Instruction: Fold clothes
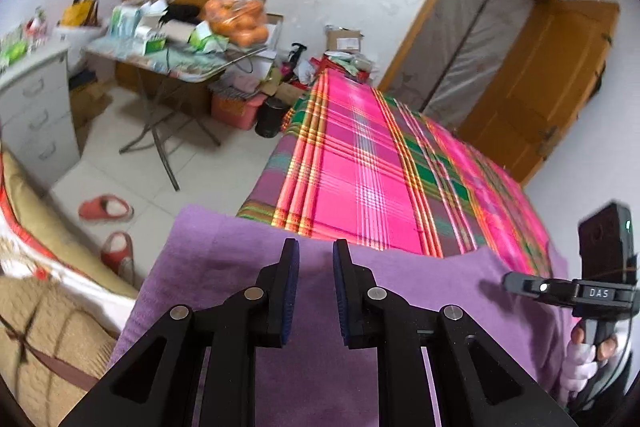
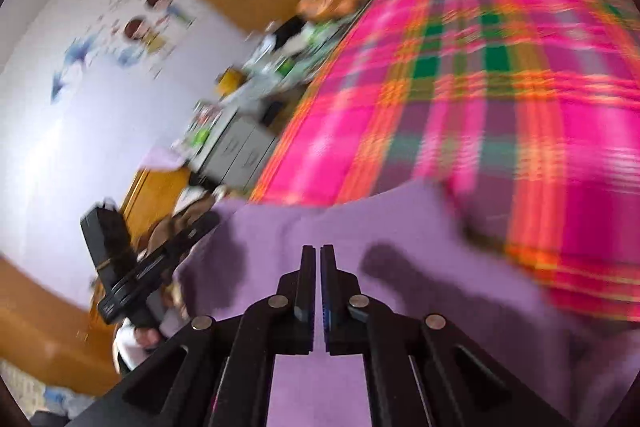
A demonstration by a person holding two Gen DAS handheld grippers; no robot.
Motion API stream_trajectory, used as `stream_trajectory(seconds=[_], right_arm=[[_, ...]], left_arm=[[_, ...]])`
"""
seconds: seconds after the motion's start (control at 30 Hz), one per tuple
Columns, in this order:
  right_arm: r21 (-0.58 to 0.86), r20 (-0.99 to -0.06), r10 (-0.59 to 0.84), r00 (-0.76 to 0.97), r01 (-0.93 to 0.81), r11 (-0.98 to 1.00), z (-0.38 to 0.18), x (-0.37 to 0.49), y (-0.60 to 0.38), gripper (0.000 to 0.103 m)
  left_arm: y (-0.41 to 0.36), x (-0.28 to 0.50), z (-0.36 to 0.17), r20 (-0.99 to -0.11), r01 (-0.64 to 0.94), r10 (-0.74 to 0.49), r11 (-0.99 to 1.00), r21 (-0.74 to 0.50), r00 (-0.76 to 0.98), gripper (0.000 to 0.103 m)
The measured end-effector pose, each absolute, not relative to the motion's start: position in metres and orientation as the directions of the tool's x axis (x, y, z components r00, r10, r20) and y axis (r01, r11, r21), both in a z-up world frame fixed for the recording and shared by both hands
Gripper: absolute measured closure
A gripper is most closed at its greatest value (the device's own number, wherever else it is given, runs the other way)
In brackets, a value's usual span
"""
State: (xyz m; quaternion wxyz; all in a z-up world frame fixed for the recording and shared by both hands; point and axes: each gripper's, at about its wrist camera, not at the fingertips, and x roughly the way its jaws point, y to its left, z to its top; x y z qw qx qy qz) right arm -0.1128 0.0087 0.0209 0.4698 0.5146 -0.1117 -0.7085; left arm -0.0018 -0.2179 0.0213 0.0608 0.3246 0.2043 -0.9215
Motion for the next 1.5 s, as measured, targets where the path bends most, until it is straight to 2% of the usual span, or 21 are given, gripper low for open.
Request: stream_trajectory(seconds=[0.13, 0.17, 0.33, 0.47, 0.53, 0.63, 0.8, 0.93, 1.1, 1.2, 1.3, 1.4, 1.5], right_arm=[[0.676, -0.639, -0.766, 0.066, 0.524, -0.519, -0.006, -0.116, -0.031, 0.099], [0.681, -0.642, -0.764, 0.062, 0.504, -0.531, -0.012, -0.122, -0.034, 0.103], [0.704, -0.616, -0.785, -0.066, 0.401, -0.586, -0.017, -0.159, -0.015, 0.103], [0.675, -0.615, -0.78, -0.115, 0.435, -0.596, 0.003, -0.144, 0.009, 0.101], [0.688, -0.593, -0.802, -0.076, 0.471, -0.553, 0.007, -0.124, 0.014, 0.101], [0.643, -0.651, -0.758, -0.042, 0.501, -0.58, -0.006, -0.107, 0.014, 0.101], [0.659, -0.641, -0.75, -0.164, 0.384, -0.647, -0.006, -0.129, 0.056, 0.103], [0.614, -0.642, -0.734, -0.221, 0.425, -0.665, 0.014, -0.105, 0.076, 0.099], [0.61, -0.642, -0.747, -0.172, 0.476, -0.633, 0.009, -0.074, 0.084, 0.097], [0.632, -0.632, -0.76, -0.154, 0.466, -0.619, -0.001, -0.076, 0.081, 0.1], [0.617, -0.644, -0.746, -0.166, 0.464, -0.636, 0.003, -0.073, 0.084, 0.099], [0.561, -0.658, -0.728, -0.194, 0.518, -0.646, 0.009, -0.061, 0.079, 0.088], [0.536, -0.654, -0.726, -0.212, 0.548, -0.643, 0.008, -0.054, 0.082, 0.087]], left_arm=[[-0.226, -0.009, 0.006, -0.666, 0.28, 0.029, -0.893, -0.353, -0.745, 0.085], [-0.231, -0.01, 0.002, -0.671, 0.285, 0.053, -0.878, -0.384, -0.74, 0.085], [-0.233, -0.01, 0.0, -0.665, 0.283, 0.073, -0.867, -0.411, -0.743, 0.085], [-0.235, -0.009, 0.001, -0.663, 0.283, 0.077, -0.863, -0.418, -0.744, 0.085], [-0.236, -0.009, 0.001, -0.662, 0.282, 0.08, -0.862, -0.421, -0.745, 0.085], [-0.237, -0.01, 0.001, -0.662, 0.282, 0.08, -0.862, -0.421, -0.745, 0.085], [-0.237, -0.002, 0.004, -0.666, 0.283, 0.049, -0.88, -0.382, -0.745, 0.085], [-0.245, 0.027, 0.009, -0.634, 0.284, 0.029, -0.878, -0.386, -0.773, 0.085], [-0.266, 0.071, 0.011, -0.59, 0.349, -0.057, -0.851, -0.393, -0.805, 0.085], [-0.277, 0.079, -0.001, -0.609, 0.386, -0.064, -0.824, -0.415, -0.79, 0.085], [-0.277, 0.085, 0.0, -0.595, 0.386, -0.062, -0.813, -0.436, -0.802, 0.085], [-0.262, 0.092, 0.017, -0.54, 0.319, -0.031, -0.835, -0.449, -0.841, 0.085], [-0.243, 0.093, 0.026, -0.51, 0.247, 0.007, -0.869, -0.429, -0.86, 0.084]])
